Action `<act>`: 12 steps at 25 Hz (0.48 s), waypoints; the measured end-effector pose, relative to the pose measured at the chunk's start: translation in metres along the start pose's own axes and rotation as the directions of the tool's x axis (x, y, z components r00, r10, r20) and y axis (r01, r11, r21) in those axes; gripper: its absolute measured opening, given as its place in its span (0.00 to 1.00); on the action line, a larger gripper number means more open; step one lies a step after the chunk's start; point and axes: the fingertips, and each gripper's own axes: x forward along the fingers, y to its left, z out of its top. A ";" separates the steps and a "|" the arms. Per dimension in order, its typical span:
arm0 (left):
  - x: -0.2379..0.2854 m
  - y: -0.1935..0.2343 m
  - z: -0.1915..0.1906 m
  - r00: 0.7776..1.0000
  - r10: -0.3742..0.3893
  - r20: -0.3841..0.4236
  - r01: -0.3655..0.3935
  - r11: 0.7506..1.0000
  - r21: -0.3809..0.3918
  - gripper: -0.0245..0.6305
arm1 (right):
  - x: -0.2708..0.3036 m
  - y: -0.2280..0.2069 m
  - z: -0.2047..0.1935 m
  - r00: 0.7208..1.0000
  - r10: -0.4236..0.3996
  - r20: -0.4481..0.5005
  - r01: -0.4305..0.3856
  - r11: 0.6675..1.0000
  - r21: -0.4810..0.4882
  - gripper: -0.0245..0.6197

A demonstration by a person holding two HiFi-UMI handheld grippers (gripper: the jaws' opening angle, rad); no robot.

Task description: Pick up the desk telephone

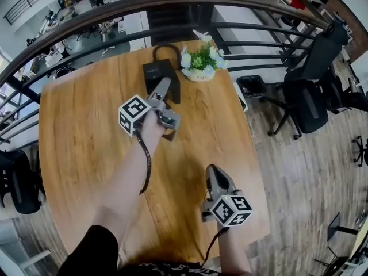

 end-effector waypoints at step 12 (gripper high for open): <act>0.024 0.033 0.017 0.975 0.141 0.174 -0.128 0.988 -0.089 0.59 | 0.004 -0.002 -0.002 1.000 0.015 -0.024 -0.015 1.000 -0.003 0.04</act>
